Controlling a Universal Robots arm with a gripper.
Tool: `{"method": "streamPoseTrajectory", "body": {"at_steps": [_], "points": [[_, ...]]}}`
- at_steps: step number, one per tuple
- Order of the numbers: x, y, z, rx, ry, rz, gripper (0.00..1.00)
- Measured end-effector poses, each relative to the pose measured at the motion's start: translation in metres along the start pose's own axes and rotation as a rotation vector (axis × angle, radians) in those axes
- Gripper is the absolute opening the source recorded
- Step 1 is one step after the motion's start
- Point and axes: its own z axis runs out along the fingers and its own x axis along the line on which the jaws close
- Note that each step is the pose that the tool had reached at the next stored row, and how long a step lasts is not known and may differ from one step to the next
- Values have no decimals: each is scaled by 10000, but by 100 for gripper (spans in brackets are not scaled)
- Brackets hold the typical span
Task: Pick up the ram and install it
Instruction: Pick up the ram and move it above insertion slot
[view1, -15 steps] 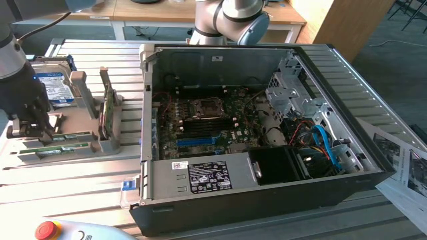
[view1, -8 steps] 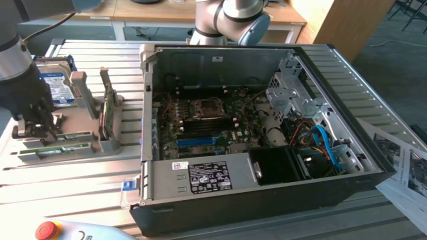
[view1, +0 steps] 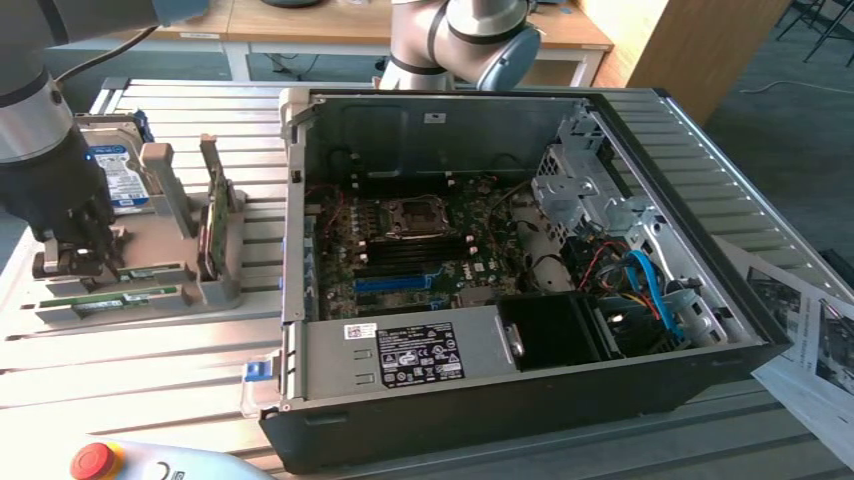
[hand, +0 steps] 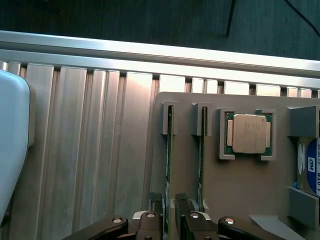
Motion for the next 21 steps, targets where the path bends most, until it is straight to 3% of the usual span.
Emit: {"method": "streamPoseTrajectory", "body": {"at_steps": [8,21], "points": [[1,-2,25,1,0,-1,25],[3,-6,145,0,0,-1,25]]}}
